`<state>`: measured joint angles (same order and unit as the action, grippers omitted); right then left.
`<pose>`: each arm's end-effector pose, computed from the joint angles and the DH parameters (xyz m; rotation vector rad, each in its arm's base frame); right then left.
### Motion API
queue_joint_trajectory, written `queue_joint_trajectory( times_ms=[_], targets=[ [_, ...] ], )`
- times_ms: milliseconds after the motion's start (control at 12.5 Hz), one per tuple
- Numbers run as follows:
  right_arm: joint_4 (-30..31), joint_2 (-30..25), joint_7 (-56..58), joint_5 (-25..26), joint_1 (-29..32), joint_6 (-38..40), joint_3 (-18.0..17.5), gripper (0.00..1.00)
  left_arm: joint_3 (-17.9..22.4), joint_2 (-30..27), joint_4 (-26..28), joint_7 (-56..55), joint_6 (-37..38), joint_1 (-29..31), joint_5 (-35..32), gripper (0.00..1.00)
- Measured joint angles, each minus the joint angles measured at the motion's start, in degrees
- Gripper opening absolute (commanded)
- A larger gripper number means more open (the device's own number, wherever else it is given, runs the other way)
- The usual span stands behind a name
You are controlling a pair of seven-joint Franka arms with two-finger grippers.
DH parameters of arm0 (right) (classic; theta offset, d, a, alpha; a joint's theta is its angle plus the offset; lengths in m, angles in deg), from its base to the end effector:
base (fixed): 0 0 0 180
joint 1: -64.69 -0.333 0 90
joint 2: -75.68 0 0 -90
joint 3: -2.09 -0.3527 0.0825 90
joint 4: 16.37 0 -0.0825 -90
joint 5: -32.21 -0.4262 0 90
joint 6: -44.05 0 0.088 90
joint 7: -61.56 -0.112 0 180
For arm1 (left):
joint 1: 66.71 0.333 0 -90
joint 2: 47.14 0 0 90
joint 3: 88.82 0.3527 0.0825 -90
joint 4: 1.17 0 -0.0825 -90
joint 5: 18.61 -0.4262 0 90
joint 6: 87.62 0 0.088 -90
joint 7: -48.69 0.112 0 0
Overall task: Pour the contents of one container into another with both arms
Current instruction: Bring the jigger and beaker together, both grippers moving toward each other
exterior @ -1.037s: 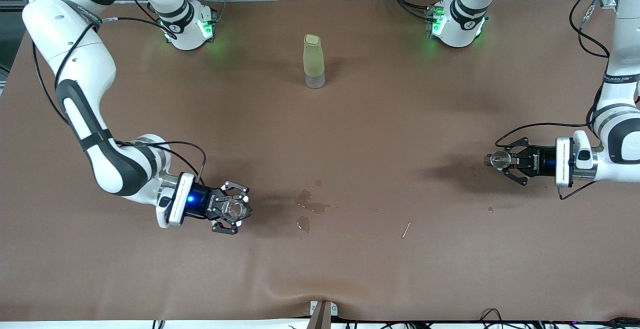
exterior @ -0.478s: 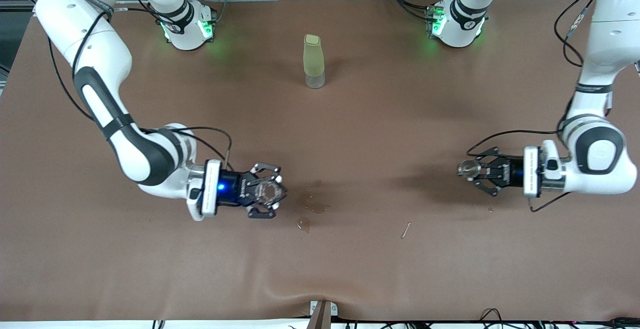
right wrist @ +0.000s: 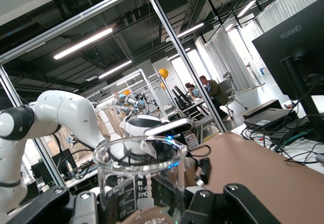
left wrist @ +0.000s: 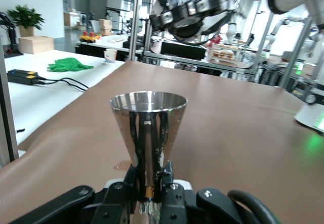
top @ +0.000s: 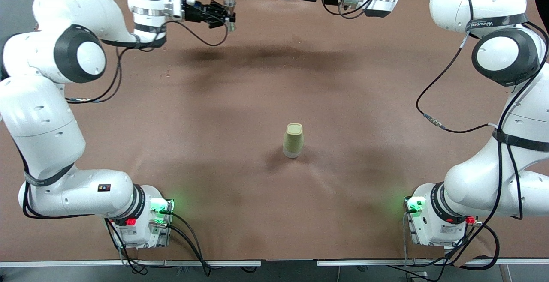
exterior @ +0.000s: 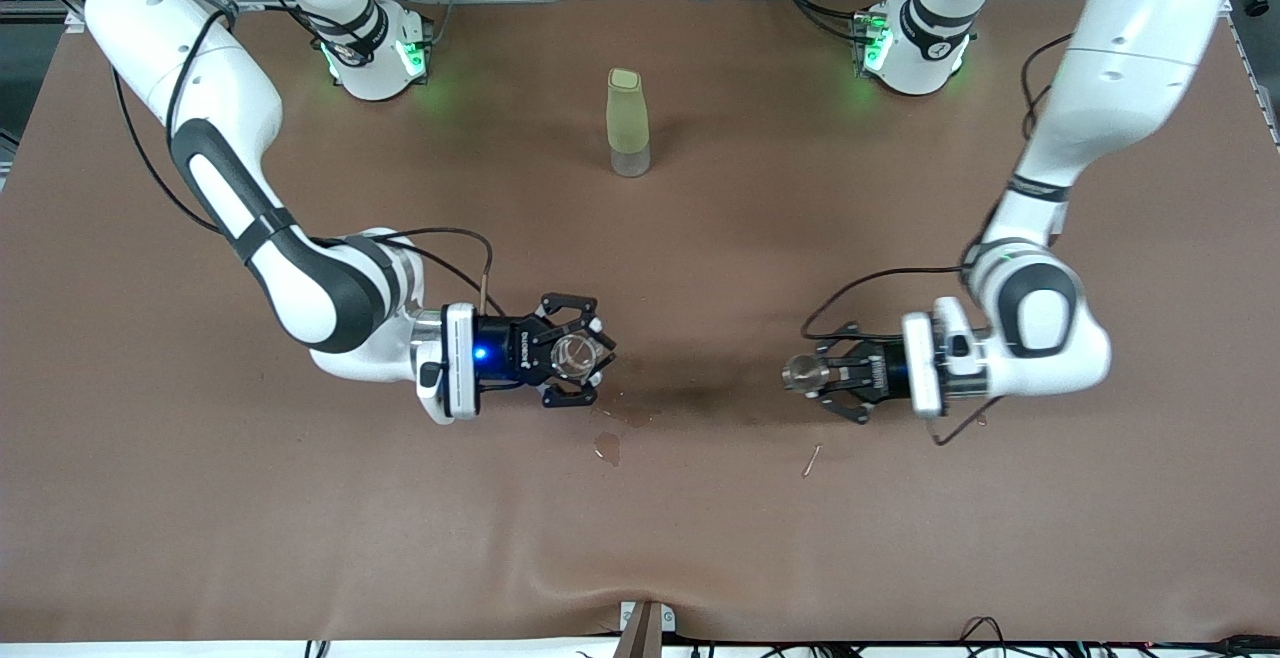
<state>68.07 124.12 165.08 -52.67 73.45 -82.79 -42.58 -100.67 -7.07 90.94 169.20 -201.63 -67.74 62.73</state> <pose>0.7112 0.3692 0.3364 -1.3463 -0.7727 -0.9258 0.7237 -0.2082 0.2502 1.5054 -1.2409 1.0122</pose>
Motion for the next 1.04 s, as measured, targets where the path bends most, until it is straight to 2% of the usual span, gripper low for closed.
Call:
queue_joint_trajectory(
  times_ms=[478,797,1037],
  targets=[
    [0.1,0.0,-12.0,0.3,-0.2,-10.1,-7.8,0.00,0.1,4.0,-6.6,0.7,-13.0,-8.6,10.4,0.00],
    [0.0,-0.6,-21.1,0.6,-0.2,-11.1,-8.8,0.00,0.2,7.1,-11.5,1.2,-18.8,-13.3,16.7,0.00],
    [0.3,-3.5,-29.4,0.7,-0.2,-12.4,-8.8,0.00,0.3,8.8,-14.7,1.2,-22.9,-16.7,18.7,0.00]
  ],
)
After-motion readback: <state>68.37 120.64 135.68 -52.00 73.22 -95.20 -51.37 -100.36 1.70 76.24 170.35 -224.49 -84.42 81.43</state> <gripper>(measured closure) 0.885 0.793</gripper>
